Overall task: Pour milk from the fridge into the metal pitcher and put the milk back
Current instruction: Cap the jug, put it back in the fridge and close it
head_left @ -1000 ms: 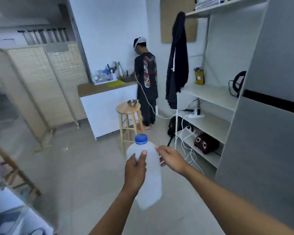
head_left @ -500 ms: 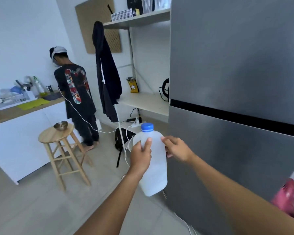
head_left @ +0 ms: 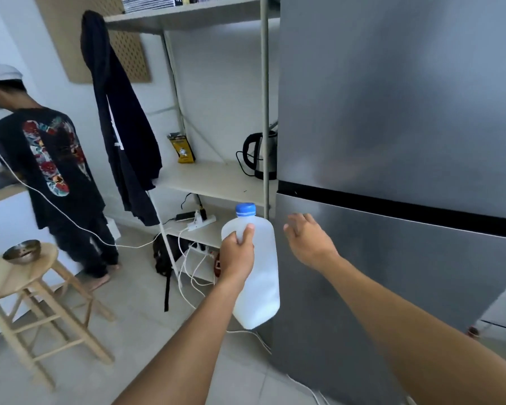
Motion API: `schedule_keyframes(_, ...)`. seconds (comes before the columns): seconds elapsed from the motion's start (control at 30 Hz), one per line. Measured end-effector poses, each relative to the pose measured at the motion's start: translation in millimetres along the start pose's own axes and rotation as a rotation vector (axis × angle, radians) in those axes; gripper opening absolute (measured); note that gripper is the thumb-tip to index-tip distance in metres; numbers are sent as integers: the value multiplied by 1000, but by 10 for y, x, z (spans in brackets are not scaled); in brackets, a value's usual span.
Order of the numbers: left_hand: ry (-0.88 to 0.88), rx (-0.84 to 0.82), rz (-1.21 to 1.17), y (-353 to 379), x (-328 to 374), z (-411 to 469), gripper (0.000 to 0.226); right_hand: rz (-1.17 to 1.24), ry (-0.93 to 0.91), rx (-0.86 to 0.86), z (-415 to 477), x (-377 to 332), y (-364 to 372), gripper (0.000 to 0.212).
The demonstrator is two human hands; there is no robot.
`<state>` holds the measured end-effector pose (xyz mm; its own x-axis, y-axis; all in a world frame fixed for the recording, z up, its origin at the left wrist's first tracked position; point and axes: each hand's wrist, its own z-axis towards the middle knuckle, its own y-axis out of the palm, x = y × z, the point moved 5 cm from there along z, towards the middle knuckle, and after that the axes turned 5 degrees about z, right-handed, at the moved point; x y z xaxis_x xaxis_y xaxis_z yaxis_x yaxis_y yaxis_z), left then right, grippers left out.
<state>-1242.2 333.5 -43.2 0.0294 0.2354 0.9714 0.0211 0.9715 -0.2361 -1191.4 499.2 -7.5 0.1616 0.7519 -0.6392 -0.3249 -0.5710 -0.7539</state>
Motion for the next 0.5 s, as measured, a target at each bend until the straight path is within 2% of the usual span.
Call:
schedule_keyframes(0.2,65,-16,10,-7,-24,787,47,-261,23,143,643,-99,69,48)
schedule_keyframes(0.4,77,-42,83,145,-129,1261,48,-553,182,53,1078,77,293,61)
schedule_keyframes(0.5,64,-62,80,200,-237,1329,47,-673,172,119,1143,122,303,57)
